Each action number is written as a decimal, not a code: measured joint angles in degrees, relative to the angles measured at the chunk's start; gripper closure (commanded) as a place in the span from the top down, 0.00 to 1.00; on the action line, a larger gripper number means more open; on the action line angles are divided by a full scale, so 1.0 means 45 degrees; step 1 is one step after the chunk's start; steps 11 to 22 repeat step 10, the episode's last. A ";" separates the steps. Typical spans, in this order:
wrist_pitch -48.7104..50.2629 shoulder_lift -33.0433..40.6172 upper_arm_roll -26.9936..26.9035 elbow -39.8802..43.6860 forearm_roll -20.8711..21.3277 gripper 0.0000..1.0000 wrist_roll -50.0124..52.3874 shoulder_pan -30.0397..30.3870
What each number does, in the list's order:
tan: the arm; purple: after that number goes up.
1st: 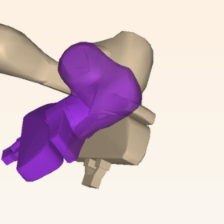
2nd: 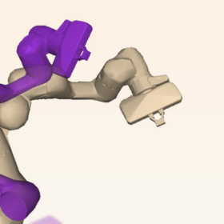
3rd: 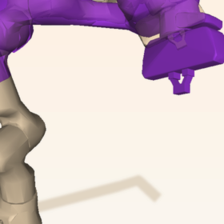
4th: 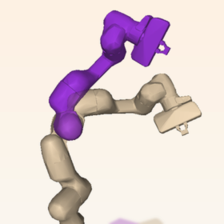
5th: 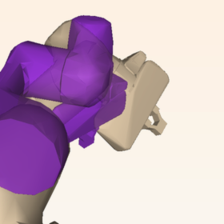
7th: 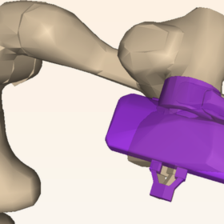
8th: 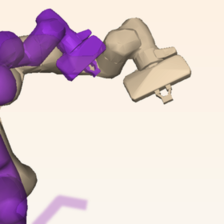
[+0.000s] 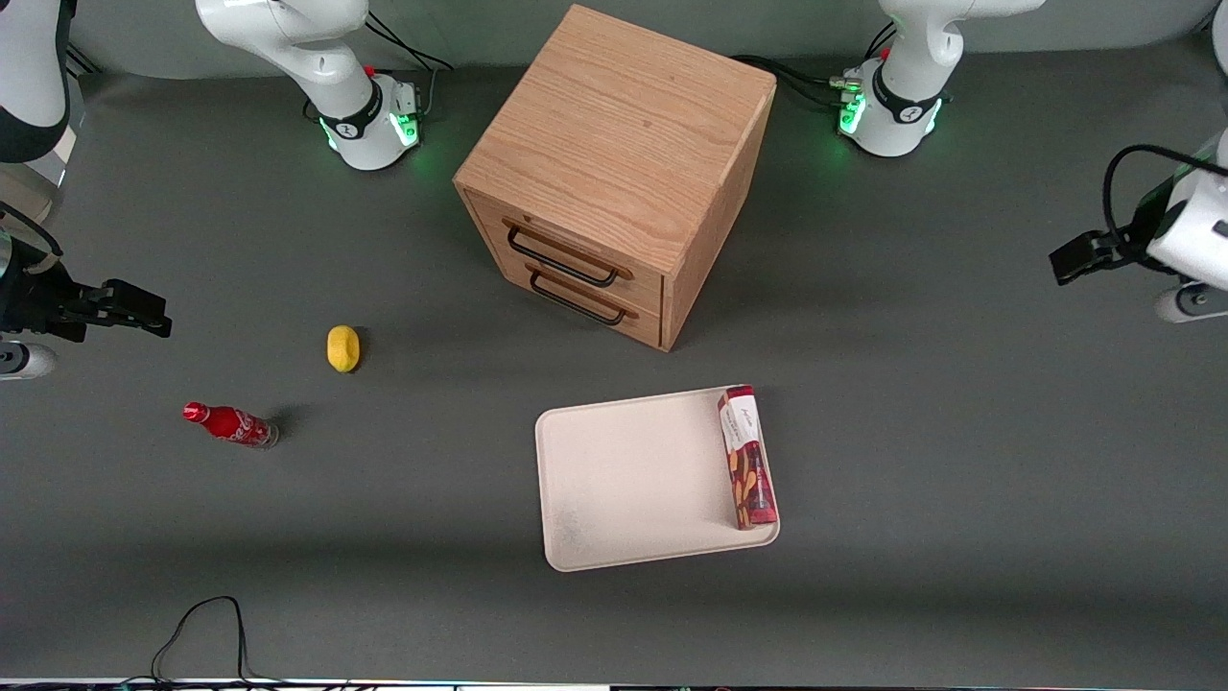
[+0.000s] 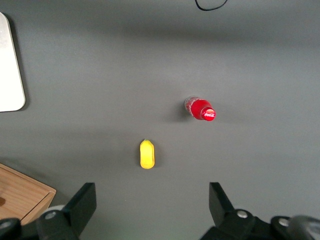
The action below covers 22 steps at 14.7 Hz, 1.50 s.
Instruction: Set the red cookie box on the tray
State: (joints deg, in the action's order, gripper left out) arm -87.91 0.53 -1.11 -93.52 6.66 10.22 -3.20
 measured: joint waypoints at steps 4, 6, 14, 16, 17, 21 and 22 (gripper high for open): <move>-0.0065 -0.0007 -0.1114 0.0023 -0.1009 1.00 -0.0167 -0.0753; -0.0024 -0.0011 -0.1257 -0.0018 -0.1236 1.00 -0.0190 -0.0745; 0.0116 -0.0011 -0.0737 -0.0030 -0.1255 1.00 -0.0213 -0.0009; 0.0116 -0.0011 -0.0737 -0.0030 -0.1255 1.00 -0.0213 -0.0009; 0.0116 -0.0011 -0.0737 -0.0030 -0.1255 1.00 -0.0213 -0.0009; 0.0116 -0.0011 -0.0737 -0.0030 -0.1255 1.00 -0.0213 -0.0009; 0.0116 -0.0011 -0.0737 -0.0030 -0.1255 1.00 -0.0213 -0.0009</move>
